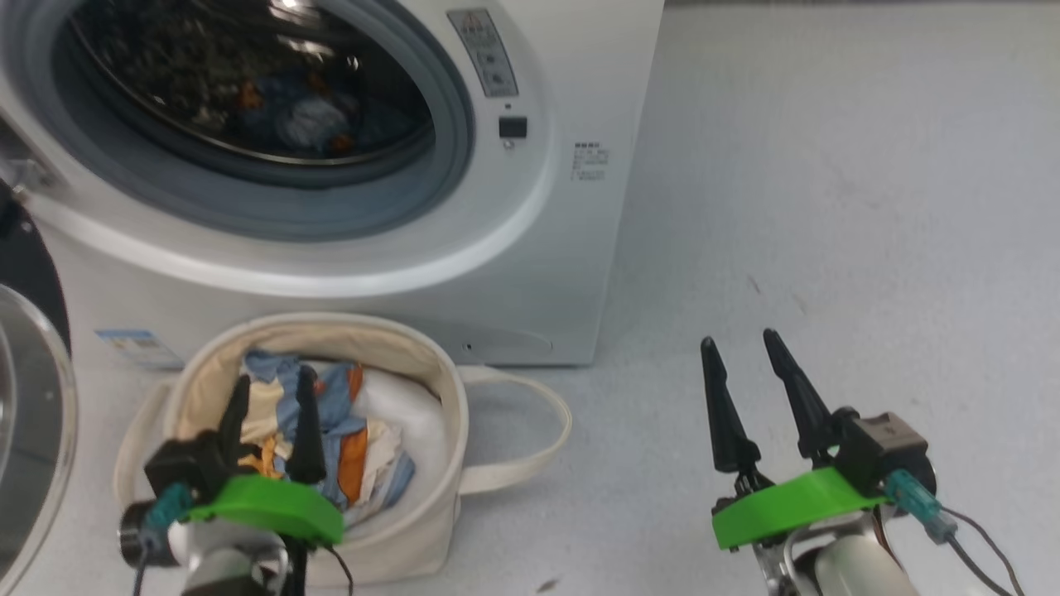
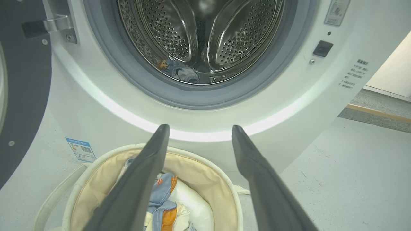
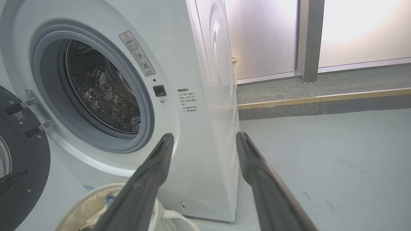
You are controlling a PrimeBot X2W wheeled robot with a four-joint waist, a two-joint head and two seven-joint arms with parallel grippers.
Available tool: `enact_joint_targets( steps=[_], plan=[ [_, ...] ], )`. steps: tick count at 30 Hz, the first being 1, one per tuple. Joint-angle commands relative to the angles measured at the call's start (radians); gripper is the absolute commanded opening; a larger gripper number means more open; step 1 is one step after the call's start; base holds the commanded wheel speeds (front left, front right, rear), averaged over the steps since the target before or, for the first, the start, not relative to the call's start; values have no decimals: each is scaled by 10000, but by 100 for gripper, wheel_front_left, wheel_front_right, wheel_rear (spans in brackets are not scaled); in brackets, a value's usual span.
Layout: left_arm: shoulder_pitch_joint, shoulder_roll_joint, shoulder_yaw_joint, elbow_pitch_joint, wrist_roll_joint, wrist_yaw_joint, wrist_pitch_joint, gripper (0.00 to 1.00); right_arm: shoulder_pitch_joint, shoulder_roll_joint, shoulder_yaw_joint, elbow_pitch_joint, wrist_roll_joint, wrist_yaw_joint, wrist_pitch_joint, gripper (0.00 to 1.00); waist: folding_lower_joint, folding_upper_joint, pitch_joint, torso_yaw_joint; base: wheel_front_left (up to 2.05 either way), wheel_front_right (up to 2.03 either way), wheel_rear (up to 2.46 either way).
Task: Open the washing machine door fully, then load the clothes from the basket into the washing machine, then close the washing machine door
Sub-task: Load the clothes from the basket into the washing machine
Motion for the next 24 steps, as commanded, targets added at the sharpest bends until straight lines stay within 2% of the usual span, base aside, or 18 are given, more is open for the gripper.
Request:
enact_joint_targets(
  steps=[1, 6, 11, 13, 24],
  plan=[
    [-44, 129, 208, -397, -30, 53, -49, 100, -79, 26, 194, -285, 42, 2, -49, 100, 4, -1, -483, 171, 0, 0, 0],
    [1198, 125, -583, -1343, -118, 500, -49, 100, 277, 26, 127, -186, -24, 2, -49, 100, 4, -1, -898, 433, 0, 0, 0],
    [2129, 124, -980, -2545, 945, 914, -49, 100, 580, 26, 18, -118, -19, 2, -49, 100, 4, -1, -1217, 682, 0, 0, 0],
    [2445, 123, -1058, -2849, 1022, 1055, -49, 100, 665, 26, -13, -95, -25, 2, -49, 100, 4, -1, -1317, 773, 0, 0, 0],
    [2866, 123, -1484, -3393, 863, 1339, -49, 100, 793, 26, -22, -85, -16, 2, -49, 100, 4, -1, -1469, 993, 0, 0, 0]
  ],
)
